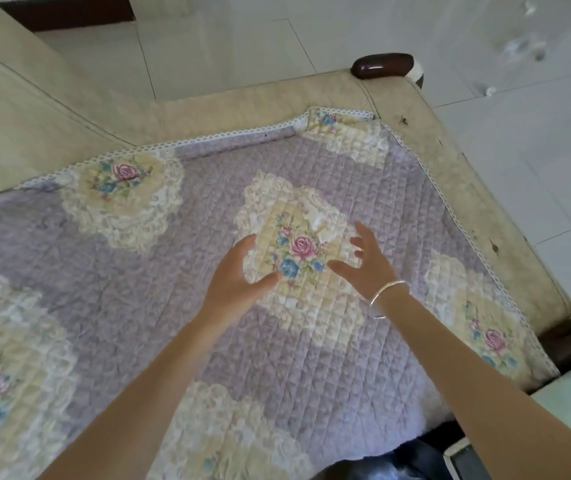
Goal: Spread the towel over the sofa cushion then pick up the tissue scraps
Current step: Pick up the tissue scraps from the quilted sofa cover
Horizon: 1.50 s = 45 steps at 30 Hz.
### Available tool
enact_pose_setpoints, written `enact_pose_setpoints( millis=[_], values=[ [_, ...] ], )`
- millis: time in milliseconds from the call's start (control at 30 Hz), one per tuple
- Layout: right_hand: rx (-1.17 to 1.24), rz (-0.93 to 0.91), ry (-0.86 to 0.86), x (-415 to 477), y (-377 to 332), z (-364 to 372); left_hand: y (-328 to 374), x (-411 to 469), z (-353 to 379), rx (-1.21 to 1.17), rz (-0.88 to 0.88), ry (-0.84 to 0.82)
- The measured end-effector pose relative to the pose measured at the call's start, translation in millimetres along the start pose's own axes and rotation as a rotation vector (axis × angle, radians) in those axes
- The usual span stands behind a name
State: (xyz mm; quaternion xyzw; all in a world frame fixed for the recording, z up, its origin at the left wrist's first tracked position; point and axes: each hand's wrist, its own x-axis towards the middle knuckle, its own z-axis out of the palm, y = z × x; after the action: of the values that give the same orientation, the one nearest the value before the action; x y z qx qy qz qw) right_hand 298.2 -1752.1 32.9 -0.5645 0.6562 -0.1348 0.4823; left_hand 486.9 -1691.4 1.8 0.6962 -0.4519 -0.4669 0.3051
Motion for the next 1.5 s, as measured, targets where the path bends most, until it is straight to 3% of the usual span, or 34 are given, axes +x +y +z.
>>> enact_pose_setpoints(
  millis=[233,367,667,1000,1100,1367,1500],
  values=[
    [-0.059,0.115,-0.091,79,43,30,-17,87,49,0.061,0.038,-0.132],
    [-0.018,0.178,0.004,122,57,44,-28,128,71,0.108,0.069,-0.153],
    [0.021,0.112,0.190,162,82,64,-28,190,104,0.579,0.380,-0.011],
    [0.069,0.256,0.261,160,71,60,-53,144,59,0.306,0.294,0.184],
    [-0.014,0.191,0.287,144,48,72,-71,117,26,0.281,0.194,0.275],
    [-0.144,-0.124,-0.013,88,-49,165,-119,32,-69,0.179,-0.071,0.510],
    [-0.199,-0.190,-0.232,58,-86,220,-137,-10,-112,0.151,-0.164,0.640]
  ],
)
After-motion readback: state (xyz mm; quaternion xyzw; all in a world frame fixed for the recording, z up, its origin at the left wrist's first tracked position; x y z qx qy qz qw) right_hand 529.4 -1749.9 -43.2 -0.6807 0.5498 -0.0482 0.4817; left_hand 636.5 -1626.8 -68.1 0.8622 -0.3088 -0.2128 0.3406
